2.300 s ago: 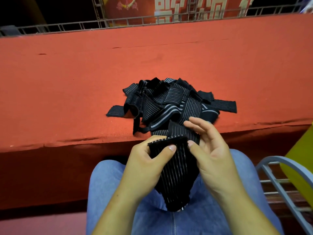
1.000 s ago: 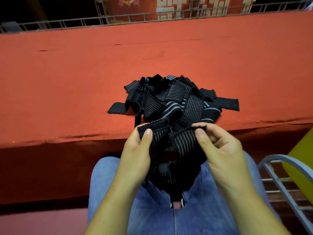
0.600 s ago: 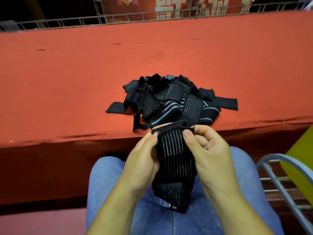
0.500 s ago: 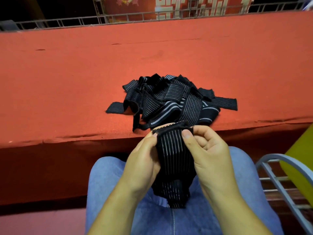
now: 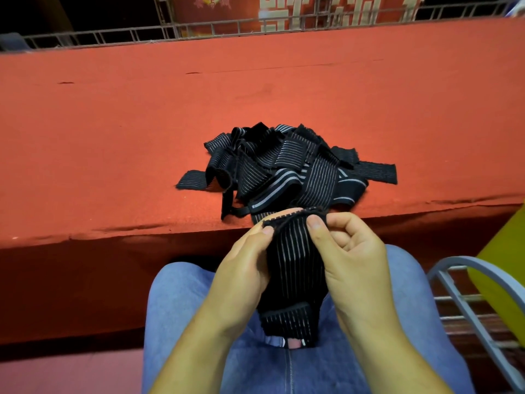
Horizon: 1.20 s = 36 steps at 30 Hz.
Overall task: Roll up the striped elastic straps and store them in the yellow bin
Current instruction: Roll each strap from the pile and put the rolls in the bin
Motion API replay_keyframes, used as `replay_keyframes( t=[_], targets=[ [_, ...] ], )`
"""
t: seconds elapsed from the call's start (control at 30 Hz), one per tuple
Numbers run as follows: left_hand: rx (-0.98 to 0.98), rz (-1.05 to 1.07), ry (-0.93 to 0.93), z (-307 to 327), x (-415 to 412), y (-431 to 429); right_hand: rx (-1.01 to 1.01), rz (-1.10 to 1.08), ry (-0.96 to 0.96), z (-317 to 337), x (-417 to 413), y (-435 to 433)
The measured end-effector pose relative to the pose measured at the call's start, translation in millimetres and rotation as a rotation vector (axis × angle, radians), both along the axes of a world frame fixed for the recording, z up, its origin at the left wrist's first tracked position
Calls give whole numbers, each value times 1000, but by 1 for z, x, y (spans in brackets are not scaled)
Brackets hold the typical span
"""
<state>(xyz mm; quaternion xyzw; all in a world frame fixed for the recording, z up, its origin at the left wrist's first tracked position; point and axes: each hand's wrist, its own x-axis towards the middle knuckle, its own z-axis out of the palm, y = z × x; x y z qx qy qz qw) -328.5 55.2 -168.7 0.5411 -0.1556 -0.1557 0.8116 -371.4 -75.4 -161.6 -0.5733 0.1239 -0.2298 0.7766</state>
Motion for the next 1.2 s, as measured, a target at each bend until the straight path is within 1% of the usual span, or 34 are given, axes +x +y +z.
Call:
replay_keyframes(
  t=[0.07, 0.1, 0.23, 0.27, 0.4, 0.5, 0.6, 0.67, 0.77, 0.87, 0.97, 1.2],
  targets=[
    [10, -33, -35, 3, -4, 1, 1, -8, -1, -1, 0, 0],
    [50, -39, -58, 3, -5, 1, -2, -14, 2, -1, 0, 0],
    [249, 48, -237, 6, -9, 1, -25, -36, -8, -4, 0, 0],
    [259, 77, -250, 7, -9, 0, -51, -45, -16, -5, 0, 0],
    [228, 135, -225, 8, -9, -1, -150, -61, -49, -9, 1, -4],
    [229, 137, -238, 6, -8, 0, -178, -8, -65, -9, 1, -7],
    [230, 156, -208, 4, -6, 1, -212, 34, -81, -6, -2, -7],
    [232, 168, -210, 5, -5, 0, -164, 19, -95, -6, -1, -7],
    [253, 130, -212, 4, -3, 2, -42, -17, -110, -4, 3, -10],
    [363, 102, -219, -9, 5, 6, 51, -12, -136, 2, 11, -17],
    [482, 113, -213, -26, 10, 9, 35, -16, -157, 9, 23, -24],
    [641, 168, -209, -41, 15, 11, 37, -22, -205, 27, 42, -34]
  ],
)
